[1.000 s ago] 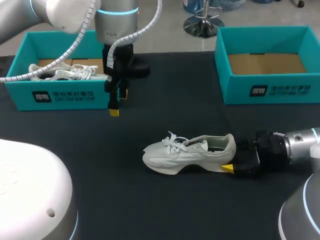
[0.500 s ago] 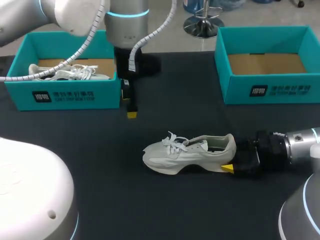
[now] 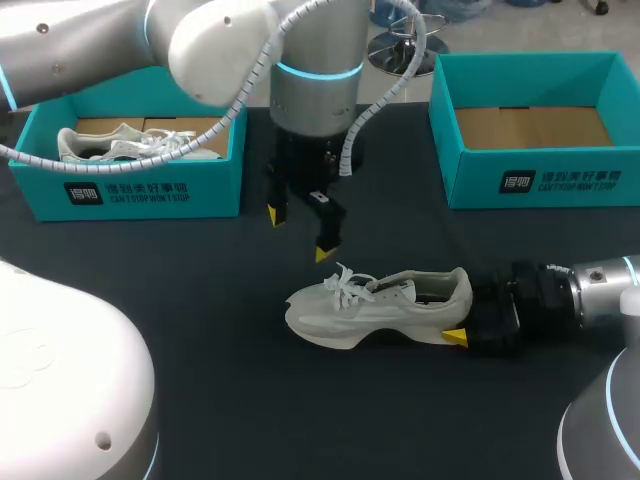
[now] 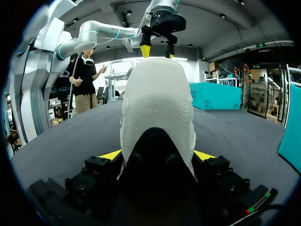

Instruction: Take the shoe out of the shoebox, open the shoe tongue, remove and reinsert the insole, then place the shoe into the shoebox

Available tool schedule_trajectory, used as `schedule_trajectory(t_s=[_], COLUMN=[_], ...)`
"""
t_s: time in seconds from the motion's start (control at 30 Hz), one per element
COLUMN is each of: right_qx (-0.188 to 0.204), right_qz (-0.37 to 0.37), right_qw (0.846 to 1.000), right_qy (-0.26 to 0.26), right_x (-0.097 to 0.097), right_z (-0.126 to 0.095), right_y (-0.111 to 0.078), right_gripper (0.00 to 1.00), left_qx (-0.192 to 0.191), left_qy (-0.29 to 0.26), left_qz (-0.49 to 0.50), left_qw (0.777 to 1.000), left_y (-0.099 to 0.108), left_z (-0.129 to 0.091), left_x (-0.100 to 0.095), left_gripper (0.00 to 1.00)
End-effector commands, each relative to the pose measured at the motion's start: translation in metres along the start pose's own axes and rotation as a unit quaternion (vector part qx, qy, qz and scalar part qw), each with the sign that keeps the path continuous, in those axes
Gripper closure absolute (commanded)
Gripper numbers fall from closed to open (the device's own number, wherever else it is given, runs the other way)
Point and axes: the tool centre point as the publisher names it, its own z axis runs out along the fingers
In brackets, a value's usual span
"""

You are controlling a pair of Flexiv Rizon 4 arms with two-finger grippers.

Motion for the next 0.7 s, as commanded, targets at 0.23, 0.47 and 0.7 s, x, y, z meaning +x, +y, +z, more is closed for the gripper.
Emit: schedule_trajectory(t_s=[0.23, 0.47, 0.7], right_qx=[0.001, 0.001, 0.001], right_qz=[0.000, 0.000, 0.000], right_qw=[1.000, 1.000, 1.000], right_qy=[-0.001, -0.001, -0.001], right_x=[-0.001, -0.001, -0.001], right_z=[0.004, 0.004, 0.004], right_y=[-0.003, -0.003, -0.003], right_gripper=[1.00, 1.00, 1.00], left_qx=[0.019, 0.019, 0.035], left_qy=[0.044, 0.044, 0.001], left_qz=[-0.233, -0.233, -0.279], left_qw=[0.971, 0.971, 0.960], left_y=[-0.007, -0.007, -0.011], left_z=[0.008, 0.008, 0.013], left_x=[0.013, 0.013, 0.033], left_gripper=[0.00, 0.00, 0.00])
